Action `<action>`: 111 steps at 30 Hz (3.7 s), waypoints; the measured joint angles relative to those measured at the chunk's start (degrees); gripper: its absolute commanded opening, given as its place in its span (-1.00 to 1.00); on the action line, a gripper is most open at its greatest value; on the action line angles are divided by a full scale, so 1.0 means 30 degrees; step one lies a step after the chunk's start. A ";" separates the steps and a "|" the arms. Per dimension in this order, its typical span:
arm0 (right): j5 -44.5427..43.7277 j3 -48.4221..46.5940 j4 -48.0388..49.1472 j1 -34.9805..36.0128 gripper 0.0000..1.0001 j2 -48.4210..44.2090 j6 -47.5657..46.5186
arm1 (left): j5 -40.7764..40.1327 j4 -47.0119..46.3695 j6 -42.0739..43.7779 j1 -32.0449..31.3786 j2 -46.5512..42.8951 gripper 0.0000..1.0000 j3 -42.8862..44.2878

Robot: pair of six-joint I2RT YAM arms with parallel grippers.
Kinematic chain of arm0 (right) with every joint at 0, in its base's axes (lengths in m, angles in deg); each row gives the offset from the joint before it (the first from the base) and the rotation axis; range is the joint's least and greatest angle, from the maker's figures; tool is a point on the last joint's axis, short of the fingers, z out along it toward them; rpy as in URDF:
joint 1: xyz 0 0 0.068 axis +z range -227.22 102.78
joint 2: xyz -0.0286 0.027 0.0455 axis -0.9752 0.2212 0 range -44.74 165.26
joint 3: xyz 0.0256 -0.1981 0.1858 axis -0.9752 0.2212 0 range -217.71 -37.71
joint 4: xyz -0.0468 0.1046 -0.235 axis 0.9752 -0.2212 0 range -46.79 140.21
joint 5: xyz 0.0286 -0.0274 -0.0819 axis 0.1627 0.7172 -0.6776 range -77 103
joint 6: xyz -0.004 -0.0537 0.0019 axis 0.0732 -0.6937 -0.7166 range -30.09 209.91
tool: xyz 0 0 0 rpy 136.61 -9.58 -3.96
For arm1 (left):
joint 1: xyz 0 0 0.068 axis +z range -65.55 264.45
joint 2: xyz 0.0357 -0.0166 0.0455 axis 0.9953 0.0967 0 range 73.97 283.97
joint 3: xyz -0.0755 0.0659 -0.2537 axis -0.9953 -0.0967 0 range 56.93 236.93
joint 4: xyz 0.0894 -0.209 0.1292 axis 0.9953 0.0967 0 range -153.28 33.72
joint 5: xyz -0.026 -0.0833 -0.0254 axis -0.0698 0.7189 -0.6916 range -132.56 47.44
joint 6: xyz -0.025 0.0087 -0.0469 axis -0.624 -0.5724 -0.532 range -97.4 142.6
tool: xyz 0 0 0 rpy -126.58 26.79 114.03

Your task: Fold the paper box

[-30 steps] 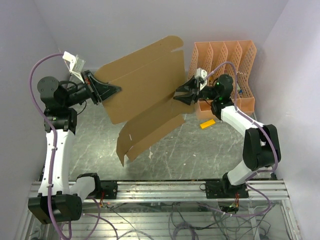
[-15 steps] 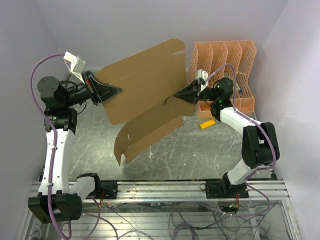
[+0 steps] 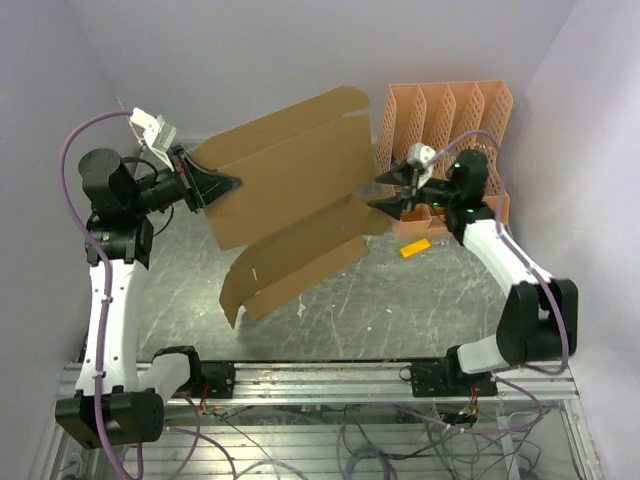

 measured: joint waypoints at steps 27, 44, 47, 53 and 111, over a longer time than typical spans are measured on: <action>-0.2477 0.8808 0.6470 -0.1617 0.98 -0.3257 1.6713 | -0.7431 -1.0455 -1.3049 -0.0015 -0.2834 -0.86 -0.0423; -0.3993 0.1166 1.7835 -0.1610 0.89 -0.0714 2.7642 | -1.0907 -1.5234 -1.9773 -0.0015 -0.1151 -0.86 0.2754; -0.4284 0.0772 1.8302 -0.1596 0.69 -0.1137 2.8276 | -1.0950 -1.5212 -1.9853 -0.0015 -0.1180 -0.86 0.3038; -0.4495 0.0962 1.7966 -0.1610 -0.33 -0.2535 2.8319 | -1.1132 -1.4921 -1.9613 -0.0015 -0.1399 -0.86 0.3111; -2.1005 -0.0852 -1.1242 0.7257 -0.57 0.5421 0.9697 | -1.4535 -0.1333 -0.4124 -0.1508 -0.7592 -0.86 -1.3100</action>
